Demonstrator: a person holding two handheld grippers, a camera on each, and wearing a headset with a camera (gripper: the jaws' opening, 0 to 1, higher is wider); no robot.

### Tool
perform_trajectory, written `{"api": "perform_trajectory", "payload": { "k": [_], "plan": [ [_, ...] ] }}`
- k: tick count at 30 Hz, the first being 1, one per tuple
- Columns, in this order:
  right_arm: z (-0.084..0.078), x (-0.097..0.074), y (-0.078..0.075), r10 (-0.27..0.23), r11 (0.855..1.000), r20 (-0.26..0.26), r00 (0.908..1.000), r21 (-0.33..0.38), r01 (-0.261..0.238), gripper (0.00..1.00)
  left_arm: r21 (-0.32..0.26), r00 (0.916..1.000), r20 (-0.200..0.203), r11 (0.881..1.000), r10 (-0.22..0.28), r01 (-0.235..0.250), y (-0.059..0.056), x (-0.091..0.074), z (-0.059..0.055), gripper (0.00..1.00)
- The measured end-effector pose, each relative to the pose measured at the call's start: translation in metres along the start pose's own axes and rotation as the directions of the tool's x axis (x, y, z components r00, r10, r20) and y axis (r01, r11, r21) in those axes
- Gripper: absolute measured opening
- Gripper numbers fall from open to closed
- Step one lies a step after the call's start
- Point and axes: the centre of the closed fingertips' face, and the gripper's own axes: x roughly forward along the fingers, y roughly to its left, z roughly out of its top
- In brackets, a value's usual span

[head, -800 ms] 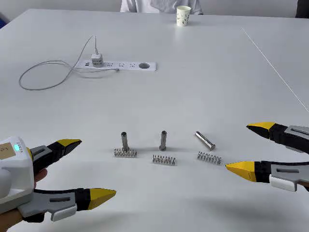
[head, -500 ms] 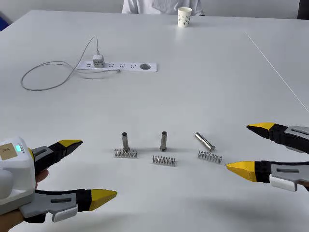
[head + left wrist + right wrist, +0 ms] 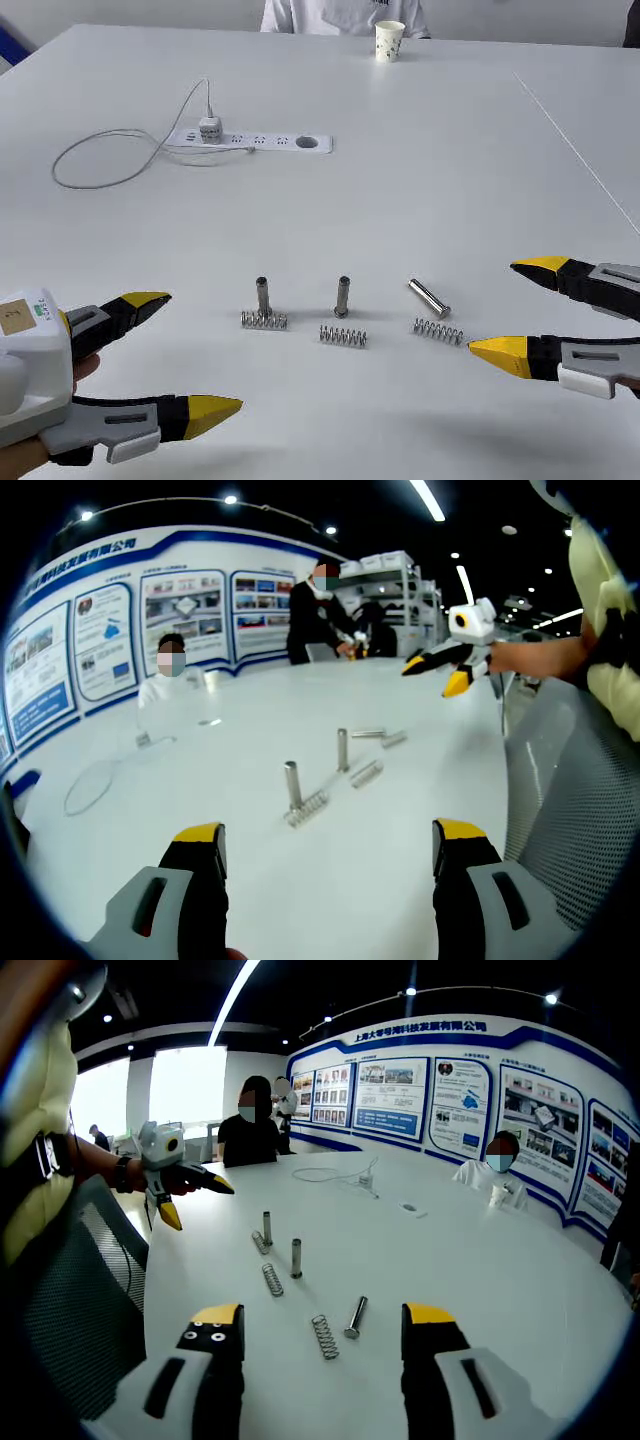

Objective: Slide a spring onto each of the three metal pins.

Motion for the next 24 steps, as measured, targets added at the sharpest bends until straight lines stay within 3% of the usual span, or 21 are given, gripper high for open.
{"api": "perform_trajectory", "payload": {
  "k": [14, 24],
  "plan": [
    [0.002, 0.006, -0.010, -0.016, 1.000, -0.030, 0.9994, 0.006, 0.017, 0.61, -0.001, 1.0000, 0.007, 1.000, -0.006, 0.006, -0.001, 0.002, 0.000, 0.86],
    [0.006, 0.018, -0.022, -0.035, 0.999, -0.072, 0.9968, 0.014, 0.036, 0.51, -0.007, 0.9999, 0.013, 1.000, -0.003, 0.003, 0.000, 0.001, 0.000, 0.86]
  ]
}}
